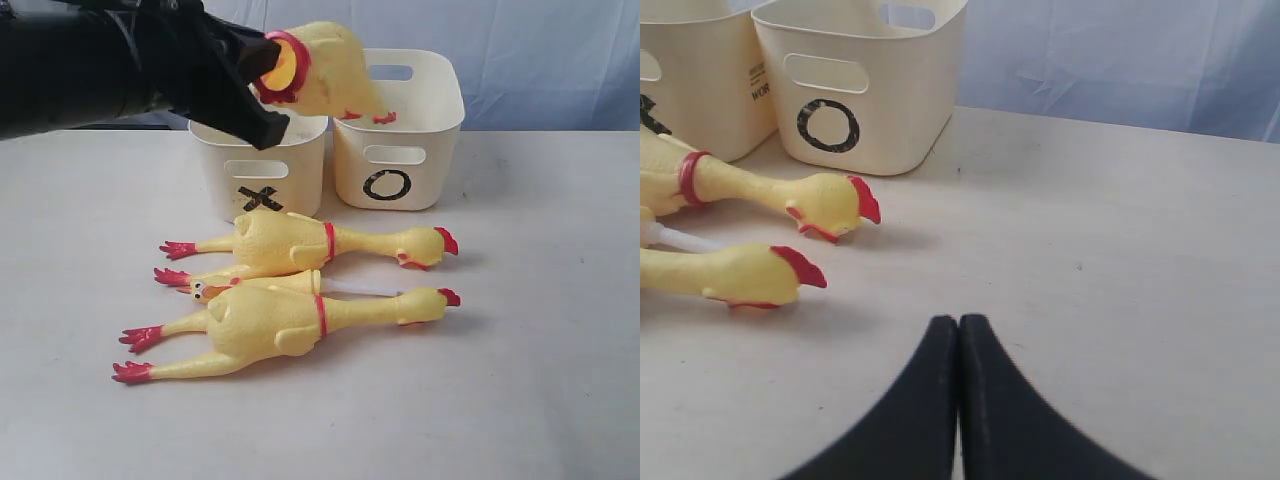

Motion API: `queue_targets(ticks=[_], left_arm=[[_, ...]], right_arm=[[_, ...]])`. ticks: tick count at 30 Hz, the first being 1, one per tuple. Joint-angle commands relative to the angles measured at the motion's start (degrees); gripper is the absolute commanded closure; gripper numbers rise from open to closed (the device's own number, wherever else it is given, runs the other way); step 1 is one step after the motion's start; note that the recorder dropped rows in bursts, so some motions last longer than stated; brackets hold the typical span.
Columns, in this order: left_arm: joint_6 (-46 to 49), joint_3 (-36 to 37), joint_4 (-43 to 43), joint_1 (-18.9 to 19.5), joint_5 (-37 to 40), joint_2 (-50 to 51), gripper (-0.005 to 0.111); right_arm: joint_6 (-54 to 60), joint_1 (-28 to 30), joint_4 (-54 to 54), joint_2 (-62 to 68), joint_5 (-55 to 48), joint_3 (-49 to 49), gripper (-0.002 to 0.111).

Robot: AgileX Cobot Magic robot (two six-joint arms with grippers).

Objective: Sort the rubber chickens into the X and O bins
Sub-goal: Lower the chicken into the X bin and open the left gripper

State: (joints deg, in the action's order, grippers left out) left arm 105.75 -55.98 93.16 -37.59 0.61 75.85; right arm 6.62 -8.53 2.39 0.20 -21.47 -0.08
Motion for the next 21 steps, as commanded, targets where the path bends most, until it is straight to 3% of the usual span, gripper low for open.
queue_targets(ticks=[1, 4, 10, 14, 21], left_arm=[[-0.16, -2.28, -3.84, -0.28, -4.50, -0.58, 0.107], [-0.16, -2.67, -6.33, 1.02, -8.21, -0.58, 0.107], [-0.38, -3.35, -8.52, 8.30, -6.62, 2.42, 0.107], [-0.38, -6.91, -9.17, 11.14, -4.60, 7.44, 0.107], [-0.38, -15.16, -11.04, 13.03, -3.20, 18.13, 0.107]], right_arm=[[0.14, -0.25, 0.03, -0.20, 0.64, 0.08, 0.109], [0.14, -0.25, 0.03, -0.20, 0.64, 0.08, 0.109], [0.14, -0.25, 0.03, -0.20, 0.64, 0.08, 0.109], [0.14, -0.25, 0.03, -0.20, 0.64, 0.08, 0.109], [0.14, -0.25, 0.03, -0.20, 0.64, 0.08, 0.109]])
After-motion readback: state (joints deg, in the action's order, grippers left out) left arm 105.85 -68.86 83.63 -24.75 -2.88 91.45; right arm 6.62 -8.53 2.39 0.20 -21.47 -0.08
